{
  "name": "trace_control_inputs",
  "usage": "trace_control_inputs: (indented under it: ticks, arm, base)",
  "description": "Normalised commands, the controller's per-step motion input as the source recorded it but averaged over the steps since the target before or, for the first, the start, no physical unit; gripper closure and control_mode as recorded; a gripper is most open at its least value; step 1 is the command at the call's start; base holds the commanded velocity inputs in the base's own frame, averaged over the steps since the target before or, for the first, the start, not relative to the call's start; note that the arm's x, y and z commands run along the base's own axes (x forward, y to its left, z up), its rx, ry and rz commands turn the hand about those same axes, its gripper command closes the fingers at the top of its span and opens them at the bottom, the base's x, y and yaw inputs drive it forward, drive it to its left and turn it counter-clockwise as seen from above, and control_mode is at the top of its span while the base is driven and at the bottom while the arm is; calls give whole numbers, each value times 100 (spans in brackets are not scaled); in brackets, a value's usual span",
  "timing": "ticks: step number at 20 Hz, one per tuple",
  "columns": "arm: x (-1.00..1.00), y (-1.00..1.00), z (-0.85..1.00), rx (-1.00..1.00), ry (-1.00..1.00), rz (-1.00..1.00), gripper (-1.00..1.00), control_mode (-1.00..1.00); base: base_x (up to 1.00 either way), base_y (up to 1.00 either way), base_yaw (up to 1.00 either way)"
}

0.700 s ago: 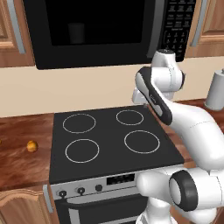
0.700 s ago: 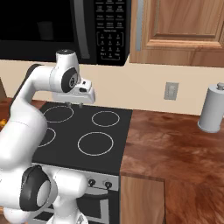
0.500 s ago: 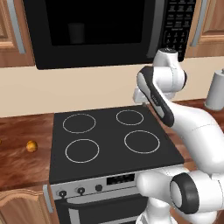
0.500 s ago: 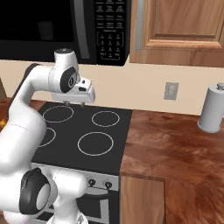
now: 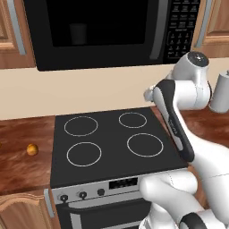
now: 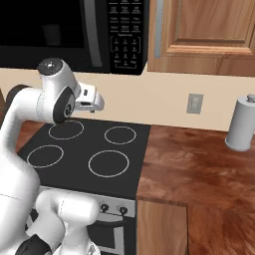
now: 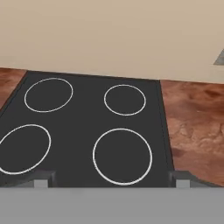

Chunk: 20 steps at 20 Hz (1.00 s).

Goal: Open the microwave door.

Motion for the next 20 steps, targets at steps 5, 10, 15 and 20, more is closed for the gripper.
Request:
trace_control_inputs:
  ticks: [5,10,15,20]
  arm:
    - [-1,-10,76,2,-22,0,-100,-100]
    - [5,-3,92,5,-8,-3,-100,-100]
    - [6,0,86,7,-3,-12,-100,-100]
    - [9,0,75,9,-3,-9,-100,-100]
  base:
    - [0,0,0]
    - [0,0,0]
    - [0,0,0]
    - [0,0,0]
